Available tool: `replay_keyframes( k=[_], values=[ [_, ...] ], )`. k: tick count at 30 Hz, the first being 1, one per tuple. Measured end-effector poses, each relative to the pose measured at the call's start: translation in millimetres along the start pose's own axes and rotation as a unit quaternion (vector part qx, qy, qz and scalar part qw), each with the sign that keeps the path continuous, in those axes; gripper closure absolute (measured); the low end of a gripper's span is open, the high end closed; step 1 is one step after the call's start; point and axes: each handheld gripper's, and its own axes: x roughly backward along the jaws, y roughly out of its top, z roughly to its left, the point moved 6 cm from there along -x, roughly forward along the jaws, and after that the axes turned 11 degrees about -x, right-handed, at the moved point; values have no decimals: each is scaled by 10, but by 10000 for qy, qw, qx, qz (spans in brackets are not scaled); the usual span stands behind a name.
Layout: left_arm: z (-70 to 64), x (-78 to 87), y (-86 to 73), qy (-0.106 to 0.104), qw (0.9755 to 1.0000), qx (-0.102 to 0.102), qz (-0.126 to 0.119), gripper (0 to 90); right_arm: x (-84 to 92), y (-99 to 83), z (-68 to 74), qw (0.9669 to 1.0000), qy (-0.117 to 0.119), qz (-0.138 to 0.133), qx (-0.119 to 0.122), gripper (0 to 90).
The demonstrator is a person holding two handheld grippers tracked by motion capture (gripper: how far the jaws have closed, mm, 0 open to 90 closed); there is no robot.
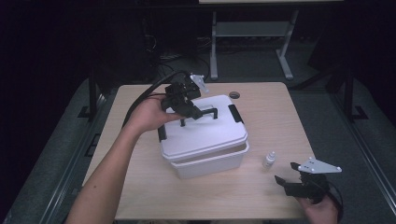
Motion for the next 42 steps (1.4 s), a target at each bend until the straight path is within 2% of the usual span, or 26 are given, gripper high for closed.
replay_keyframes(
  k=[8,13,20,22,26,34,42],
  values=[
    [-14,310,-168,228,9997,112,23,842,-1,-5,9,10000,-19,28,18,207],
    [-31,541,-358,402,9988,283,30,842,3,-7,6,10000,-28,19,7,205],
    [-54,836,-639,618,9971,416,148,842,4,-5,9,10000,-65,24,51,205],
    [-71,897,-706,670,9964,518,104,842,6,-5,9,10000,-79,27,50,205],
    [-99,1006,-866,767,9950,625,101,842,0,-11,12,9999,-99,53,64,205],
    [-143,1111,-1167,847,9929,825,123,842,3,-18,2,9999,-131,75,53,205],
    [-194,1191,-1537,1000,9888,1100,151,842,-13,-26,6,9998,-161,108,23,205]
  ],
)
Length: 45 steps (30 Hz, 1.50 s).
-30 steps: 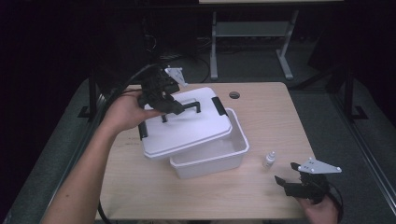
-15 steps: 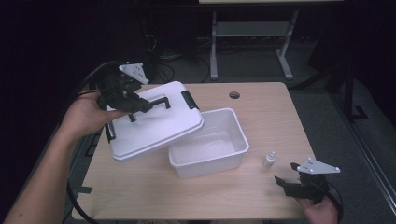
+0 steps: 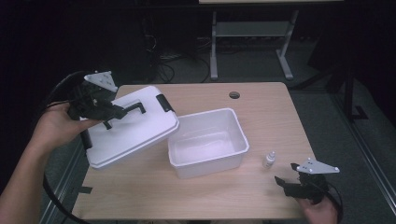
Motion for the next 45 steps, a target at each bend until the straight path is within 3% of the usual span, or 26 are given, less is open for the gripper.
replay_keyframes(
  k=[8,18,35,45],
  values=[
    [18,17,-349,113,9997,229,51,842,-19,-11,14,10000,21,38,5,204],
    [15,-82,-704,158,9987,471,91,842,-36,-16,24,10000,-4,84,44,204],
    [-61,-341,-1031,61,9972,736,68,841,-53,-31,39,9999,-18,149,36,205],
    [-99,-588,-1123,57,9975,708,58,841,-36,-23,26,9999,-53,112,57,203]
  ],
)
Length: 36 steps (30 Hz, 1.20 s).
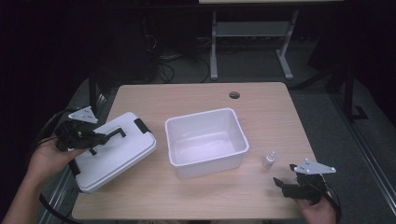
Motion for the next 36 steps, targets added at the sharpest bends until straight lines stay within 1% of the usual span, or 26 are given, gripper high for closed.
replay_keyframes(
  k=[2,6,8,13,18,23,30,32,36],
  values=[
    [-8,-58,-20,34,10000,26,-18,841,0,-1,-1,10000,-7,5,-7,203],
    [-32,-186,-69,28,10000,34,-14,841,-9,-2,2,10000,-5,21,6,202],
    [-51,-269,-93,18,10000,38,-5,841,-9,4,6,10000,-7,11,34,202],
    [-80,-432,-124,-30,10000,53,-10,841,-8,-1,4,10000,-10,24,16,202],
    [-115,-587,-172,-36,9999,45,85,841,-10,1,5,10000,-11,21,25,202],
    [-151,-695,-184,-51,10000,44,51,841,-18,0,21,10000,34,65,27,202],
    [-225,-868,-205,-189,9998,33,85,840,-22,6,47,9999,50,83,70,203],
    [-235,-897,-205,-200,9998,20,89,840,-29,1,51,9999,79,113,60,208],
    [-254,-946,-189,-222,9997,43,32,840,-25,9,63,9999,78,91,80,211]
  ],
)
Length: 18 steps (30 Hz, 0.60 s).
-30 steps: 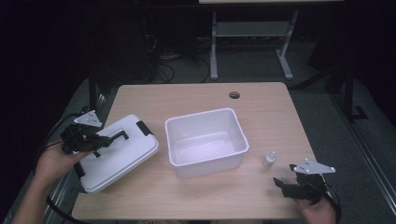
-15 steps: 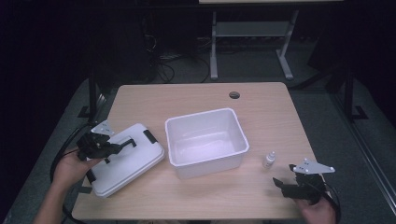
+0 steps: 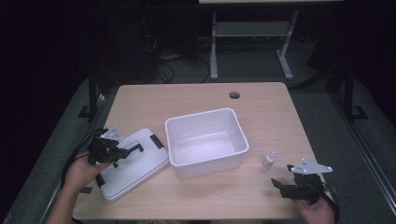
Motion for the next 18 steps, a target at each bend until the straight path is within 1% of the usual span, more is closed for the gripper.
replay_keyframes(
  k=[2,5,8,11,15,16,18],
  values=[
    [-9,-21,2,-17,10000,-15,5,839,3,2,6,10000,7,-1,0,210],
    [-27,-41,-1,21,10000,-40,9,838,-13,-10,7,10000,34,56,1,210],
    [-43,-46,0,74,10000,-37,-49,836,-17,-16,4,10000,56,69,-19,210],
    [-59,-43,-1,84,9999,-96,-33,828,-21,-17,8,9999,69,74,-17,210],
    [-100,-62,10,39,9999,-94,-45,743,-28,-20,15,9999,69,75,-19,209],
    [-107,-64,8,47,9999,-132,-12,717,-30,-21,15,9999,68,82,-12,208],
    [-136,-83,6,30,9999,-141,-45,688,-34,-25,15,9999,73,95,-17,207]
  ],
)
